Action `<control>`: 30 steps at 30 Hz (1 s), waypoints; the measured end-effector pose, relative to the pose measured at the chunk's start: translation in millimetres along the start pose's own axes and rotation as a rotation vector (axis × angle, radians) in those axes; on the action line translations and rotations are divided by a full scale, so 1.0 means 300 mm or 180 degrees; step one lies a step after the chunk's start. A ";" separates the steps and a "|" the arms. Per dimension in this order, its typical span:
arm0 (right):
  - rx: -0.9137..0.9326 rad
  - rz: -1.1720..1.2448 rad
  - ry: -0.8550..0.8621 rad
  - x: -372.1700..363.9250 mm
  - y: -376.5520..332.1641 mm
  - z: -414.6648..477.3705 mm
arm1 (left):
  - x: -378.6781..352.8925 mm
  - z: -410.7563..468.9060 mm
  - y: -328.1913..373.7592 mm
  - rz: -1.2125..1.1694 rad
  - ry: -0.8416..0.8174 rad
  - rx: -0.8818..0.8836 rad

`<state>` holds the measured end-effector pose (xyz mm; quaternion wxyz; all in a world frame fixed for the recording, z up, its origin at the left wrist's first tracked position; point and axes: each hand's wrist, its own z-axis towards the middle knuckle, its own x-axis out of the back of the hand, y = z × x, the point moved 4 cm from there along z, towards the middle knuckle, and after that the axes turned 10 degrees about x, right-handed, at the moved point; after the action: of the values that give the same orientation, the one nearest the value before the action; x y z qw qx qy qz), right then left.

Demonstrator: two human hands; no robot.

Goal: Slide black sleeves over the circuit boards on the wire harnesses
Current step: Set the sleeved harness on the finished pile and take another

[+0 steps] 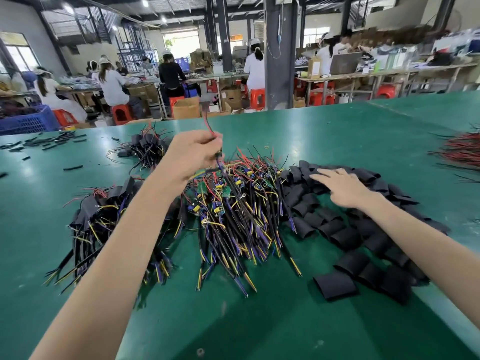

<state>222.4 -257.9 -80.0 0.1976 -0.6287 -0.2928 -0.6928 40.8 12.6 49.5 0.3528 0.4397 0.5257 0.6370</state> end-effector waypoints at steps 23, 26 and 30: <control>0.0794 0.5574 0.0229 0.176 -0.499 -0.140 | -0.107 -0.034 -0.153 -0.0014 -0.0149 0.0400; 0.0736 0.5675 0.0436 0.155 -0.539 -0.148 | -0.132 -0.050 -0.179 0.0090 -0.0111 0.0321; 0.0545 0.5641 0.0770 0.128 -0.527 -0.154 | -0.154 -0.076 -0.236 0.1591 0.0252 0.0519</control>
<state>81.0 -165.8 -68.6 0.7353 -0.5299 0.2720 -0.3234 35.6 -23.7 -30.1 0.1271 0.5577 0.4638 0.6765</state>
